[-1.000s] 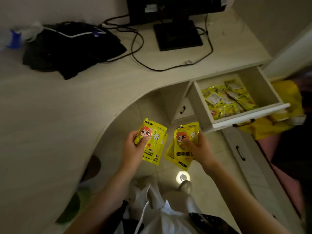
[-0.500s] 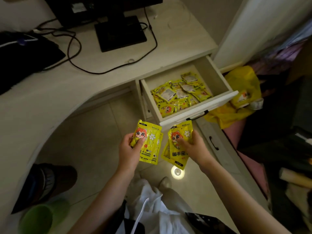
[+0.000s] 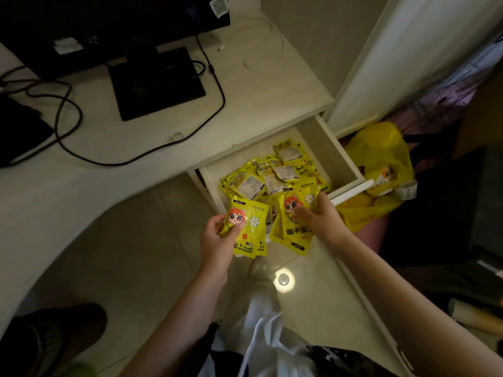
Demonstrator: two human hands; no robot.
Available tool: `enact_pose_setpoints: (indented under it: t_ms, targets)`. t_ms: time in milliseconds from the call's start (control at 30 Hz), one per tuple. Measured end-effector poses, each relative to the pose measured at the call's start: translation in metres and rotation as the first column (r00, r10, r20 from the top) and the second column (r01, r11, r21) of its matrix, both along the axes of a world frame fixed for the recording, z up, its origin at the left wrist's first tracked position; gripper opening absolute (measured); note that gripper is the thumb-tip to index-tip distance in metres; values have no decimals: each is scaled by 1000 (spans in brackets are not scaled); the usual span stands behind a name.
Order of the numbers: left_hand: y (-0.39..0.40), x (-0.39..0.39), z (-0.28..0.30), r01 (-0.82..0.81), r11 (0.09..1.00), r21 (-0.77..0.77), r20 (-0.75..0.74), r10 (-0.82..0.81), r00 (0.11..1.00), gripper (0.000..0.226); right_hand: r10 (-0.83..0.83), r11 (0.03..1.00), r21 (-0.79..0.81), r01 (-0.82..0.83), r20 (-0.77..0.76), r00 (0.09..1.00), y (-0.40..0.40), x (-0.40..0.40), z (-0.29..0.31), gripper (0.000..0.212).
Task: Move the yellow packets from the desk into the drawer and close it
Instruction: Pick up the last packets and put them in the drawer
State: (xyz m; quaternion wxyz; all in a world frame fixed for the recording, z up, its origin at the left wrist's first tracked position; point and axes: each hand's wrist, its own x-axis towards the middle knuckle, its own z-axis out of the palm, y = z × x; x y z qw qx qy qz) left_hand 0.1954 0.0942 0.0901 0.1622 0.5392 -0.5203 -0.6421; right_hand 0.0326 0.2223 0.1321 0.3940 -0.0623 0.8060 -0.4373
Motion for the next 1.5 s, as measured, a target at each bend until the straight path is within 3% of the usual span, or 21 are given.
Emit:
enact_pose_setpoints:
  t_ms: [300,400,500,833,1100,1300,1500]
  targets:
    - [-39,-75,-24,-14,997,79,72,8,997,33,137,983,125,-135,-13,990,-50,-84,-14,45]
    - [-39,-91,-43,-61,980,192,145,33,989,40,210,960,193,-202,-19,978,-64,-102,-23,64]
    - [-34,-106,-55,-125,957,262,215,68,974,48,299,923,268,-277,-41,954,-74,-120,-38,66]
    - [-13,-141,-78,-264,954,141,386,193,902,51,543,806,263,-530,28,839,-88,-166,-81,51]
    - [-4,-160,-95,-210,975,76,408,162,898,45,657,703,312,-639,57,751,-92,-179,-122,61]
    - [-2,-153,-113,-123,990,63,510,74,857,37,691,669,337,-663,48,722,-82,-182,-138,65]
    - [-9,-142,-110,-92,996,24,584,61,810,28,699,652,394,-648,21,715,-72,-199,-143,48]
